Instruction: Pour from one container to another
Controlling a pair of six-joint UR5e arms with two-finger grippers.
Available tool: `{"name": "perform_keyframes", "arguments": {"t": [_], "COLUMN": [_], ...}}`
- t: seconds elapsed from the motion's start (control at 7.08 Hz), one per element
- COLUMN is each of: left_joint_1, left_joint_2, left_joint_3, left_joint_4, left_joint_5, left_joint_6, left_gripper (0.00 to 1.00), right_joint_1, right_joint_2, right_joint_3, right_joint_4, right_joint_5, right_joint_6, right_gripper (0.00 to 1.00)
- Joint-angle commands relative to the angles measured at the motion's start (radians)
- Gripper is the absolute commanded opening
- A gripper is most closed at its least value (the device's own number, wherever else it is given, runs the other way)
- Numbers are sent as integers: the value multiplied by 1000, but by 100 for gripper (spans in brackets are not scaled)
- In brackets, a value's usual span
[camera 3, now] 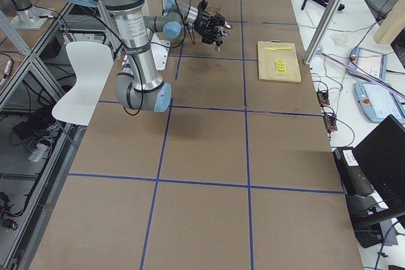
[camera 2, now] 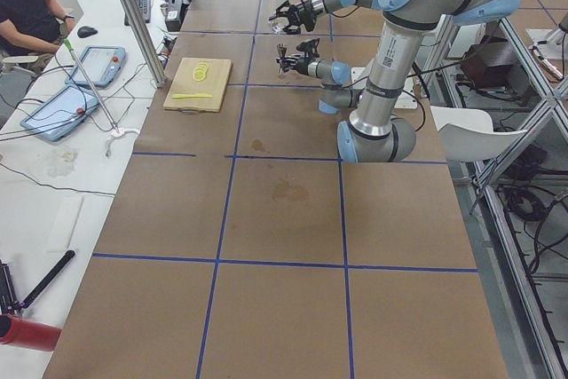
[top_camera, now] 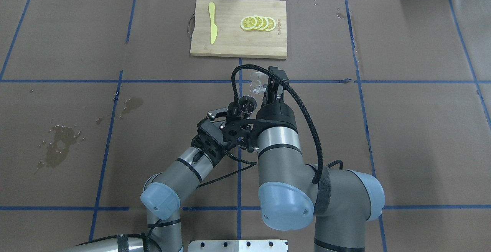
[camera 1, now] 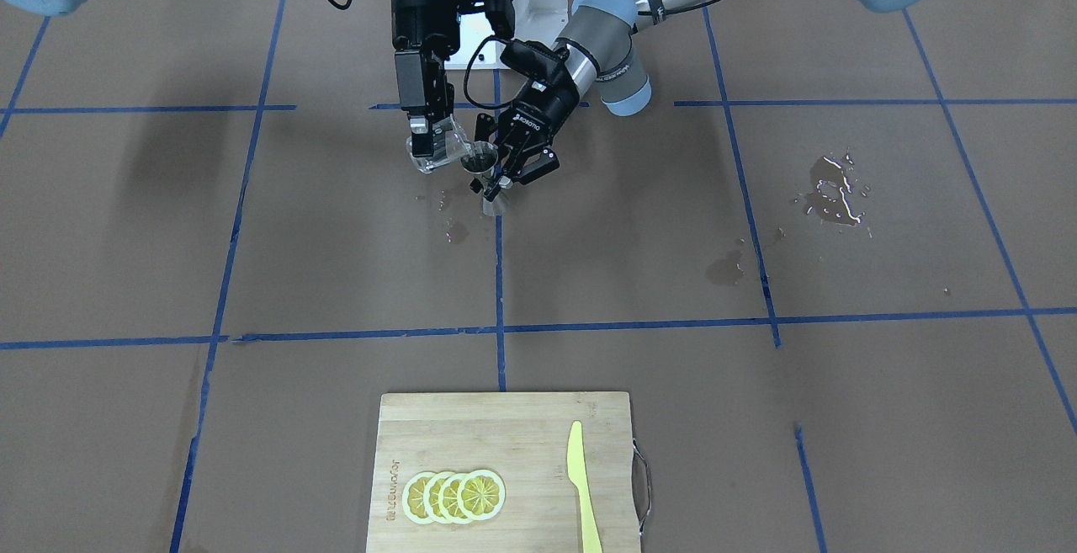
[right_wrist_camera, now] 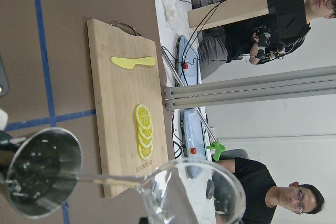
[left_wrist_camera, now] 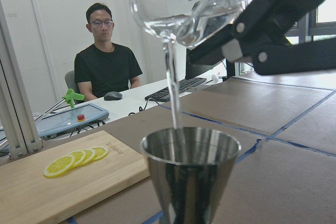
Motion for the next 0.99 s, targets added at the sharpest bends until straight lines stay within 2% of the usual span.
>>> {"name": "perform_keyframes", "arguments": {"t": [0.0, 0.42, 0.85], "left_joint_1": [0, 0, -2], "left_joint_2": [0, 1, 3], "left_joint_3": [0, -2, -8], "left_joint_4": [0, 0, 0], "left_joint_5": [0, 2, 5], "left_joint_6": [0, 0, 3], "left_gripper": [0, 0, 0], "right_joint_1": [1, 4, -11], "right_joint_2": [6, 4, -11], "right_joint_3": [2, 5, 5], "right_joint_4": [0, 41, 81], "right_joint_5": [-2, 7, 9], "right_joint_6": [-50, 29, 366], "right_gripper": [0, 0, 0]}}
